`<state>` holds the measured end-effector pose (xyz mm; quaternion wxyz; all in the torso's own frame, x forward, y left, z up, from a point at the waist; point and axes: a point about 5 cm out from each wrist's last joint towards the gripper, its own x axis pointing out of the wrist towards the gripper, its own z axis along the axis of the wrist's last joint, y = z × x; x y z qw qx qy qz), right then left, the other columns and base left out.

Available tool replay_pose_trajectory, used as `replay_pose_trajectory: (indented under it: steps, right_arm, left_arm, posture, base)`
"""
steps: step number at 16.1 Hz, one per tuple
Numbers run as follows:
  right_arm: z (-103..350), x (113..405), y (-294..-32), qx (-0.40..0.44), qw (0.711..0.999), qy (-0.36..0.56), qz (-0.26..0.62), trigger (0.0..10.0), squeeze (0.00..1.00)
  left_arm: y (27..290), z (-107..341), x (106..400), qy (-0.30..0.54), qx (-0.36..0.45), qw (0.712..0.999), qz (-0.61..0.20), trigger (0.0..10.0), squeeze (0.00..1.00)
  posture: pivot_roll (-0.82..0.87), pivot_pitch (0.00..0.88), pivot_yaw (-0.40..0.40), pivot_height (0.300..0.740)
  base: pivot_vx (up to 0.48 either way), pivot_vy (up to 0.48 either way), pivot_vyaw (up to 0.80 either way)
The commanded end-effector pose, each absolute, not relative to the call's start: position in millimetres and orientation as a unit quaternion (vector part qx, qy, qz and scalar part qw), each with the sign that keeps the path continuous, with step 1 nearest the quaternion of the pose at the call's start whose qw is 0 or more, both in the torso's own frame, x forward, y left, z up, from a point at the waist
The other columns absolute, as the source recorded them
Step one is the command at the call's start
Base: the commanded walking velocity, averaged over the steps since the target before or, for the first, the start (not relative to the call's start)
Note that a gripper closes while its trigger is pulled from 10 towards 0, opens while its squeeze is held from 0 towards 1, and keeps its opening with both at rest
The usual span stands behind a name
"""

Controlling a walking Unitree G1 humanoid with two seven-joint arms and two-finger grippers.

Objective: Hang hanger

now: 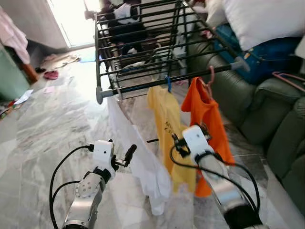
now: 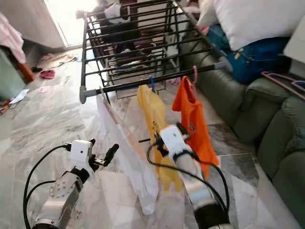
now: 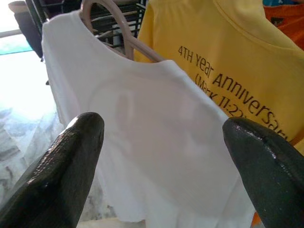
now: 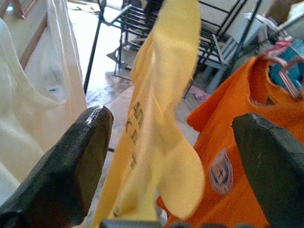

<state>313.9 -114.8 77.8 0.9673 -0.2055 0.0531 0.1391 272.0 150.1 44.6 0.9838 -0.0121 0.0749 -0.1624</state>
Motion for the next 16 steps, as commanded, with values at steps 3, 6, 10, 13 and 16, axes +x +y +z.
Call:
replay_pose_trajectory:
  steps: [3,6,10,13,16]
  right_arm:
    - [86,338,-120,-0.238,0.961,0.07,0.12,10.0,0.0]
    - [93,358,-146,-0.261,0.957,0.094,0.084,10.0,0.0]
    - [86,365,-161,-0.255,0.953,0.143,0.085,10.0,0.0]
    - [88,369,-164,-0.274,0.944,0.155,0.1,10.0,0.0]
    - [91,371,-165,-0.28,0.941,0.159,0.108,10.0,0.0]
  left_arm:
    - [152,46,267,0.083,-0.009,0.978,-0.191,10.0,0.0]
    - [154,51,256,0.076,-0.026,0.972,-0.22,10.0,0.0]
    - [157,52,233,0.096,-0.014,0.958,-0.268,10.0,0.0]
    - [162,54,220,0.108,-0.011,0.956,-0.272,10.0,0.0]
    - [167,57,215,0.113,-0.004,0.957,-0.268,10.0,0.0]
  posture:
    - [-0.17,0.019,0.139,0.74]
    - [-0.13,0.036,0.127,0.74]
    - [-0.07,0.075,0.124,0.74]
    - [-0.02,0.098,0.119,0.74]
    - [0.0,0.101,0.114,0.74]
  base:
    - [0.0,0.0,0.0]
    - [0.0,0.0,0.0]
    - [0.0,0.0,0.0]
    - [0.0,0.0,0.0]
    - [0.0,0.0,0.0]
